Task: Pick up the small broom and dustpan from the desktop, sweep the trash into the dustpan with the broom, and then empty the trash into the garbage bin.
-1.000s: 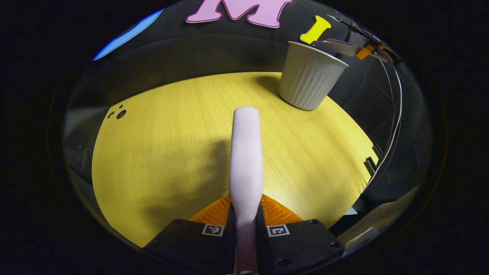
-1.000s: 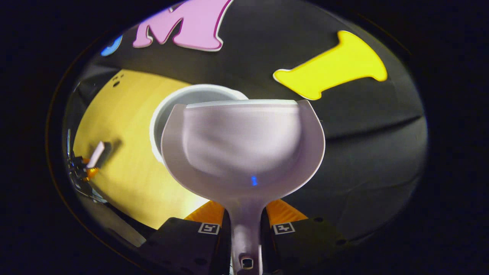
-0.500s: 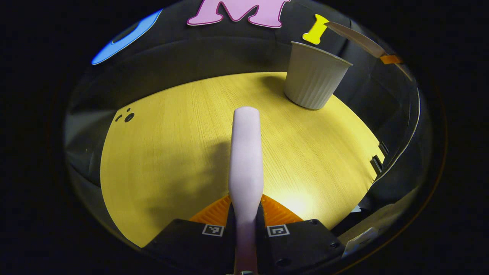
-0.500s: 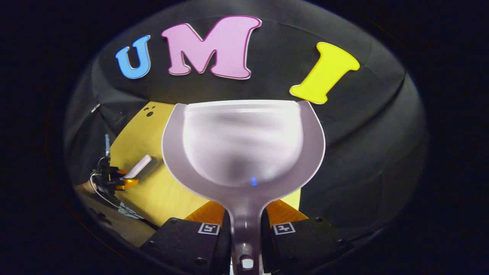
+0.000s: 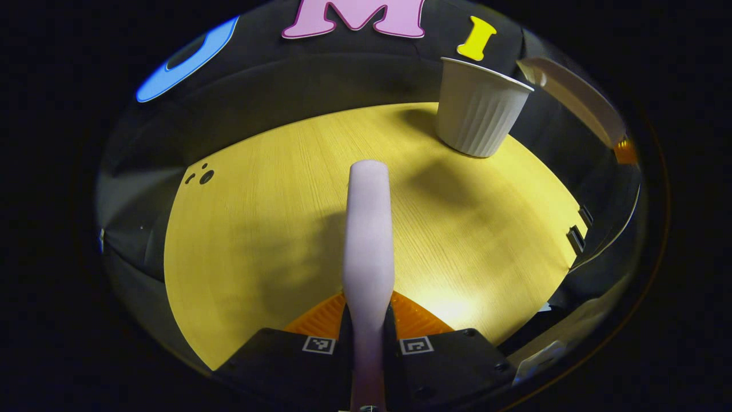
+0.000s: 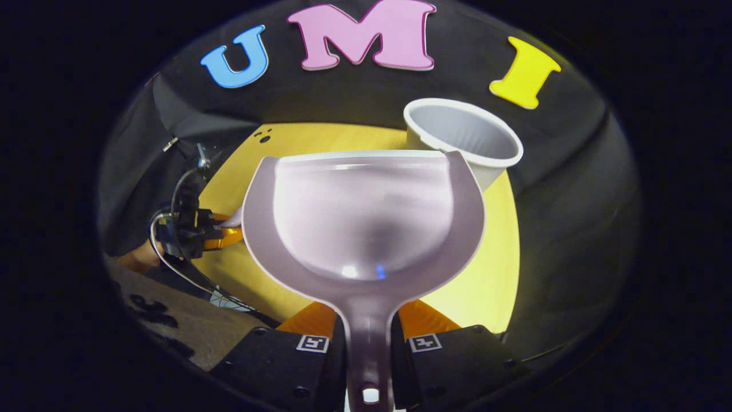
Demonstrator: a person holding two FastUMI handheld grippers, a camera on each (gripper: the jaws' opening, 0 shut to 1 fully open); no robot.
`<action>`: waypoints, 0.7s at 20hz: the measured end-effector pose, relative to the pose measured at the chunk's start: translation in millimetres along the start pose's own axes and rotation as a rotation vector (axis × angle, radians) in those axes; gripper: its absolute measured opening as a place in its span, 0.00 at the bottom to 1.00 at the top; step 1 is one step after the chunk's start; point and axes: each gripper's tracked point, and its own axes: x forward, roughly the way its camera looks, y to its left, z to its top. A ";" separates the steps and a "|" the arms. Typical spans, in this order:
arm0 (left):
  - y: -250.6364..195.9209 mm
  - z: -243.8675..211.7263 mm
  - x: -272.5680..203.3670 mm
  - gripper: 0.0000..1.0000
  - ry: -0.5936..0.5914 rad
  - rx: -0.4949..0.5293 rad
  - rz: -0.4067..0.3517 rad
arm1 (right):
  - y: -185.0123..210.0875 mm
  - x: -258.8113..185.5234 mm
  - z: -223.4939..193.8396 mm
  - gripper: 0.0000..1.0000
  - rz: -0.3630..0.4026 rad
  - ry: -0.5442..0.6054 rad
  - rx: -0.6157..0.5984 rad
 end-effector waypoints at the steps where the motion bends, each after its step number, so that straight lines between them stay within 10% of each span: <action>1: 0.0 -1.6 0.9 0.27 0.004 -0.002 0.004 | 4.7 15.4 -11.4 0.35 -0.005 0.020 -0.001; 14: 10.6 -29.1 26.6 0.27 0.032 0.012 0.061 | 28.1 157.0 -90.1 0.32 -0.027 0.131 0.021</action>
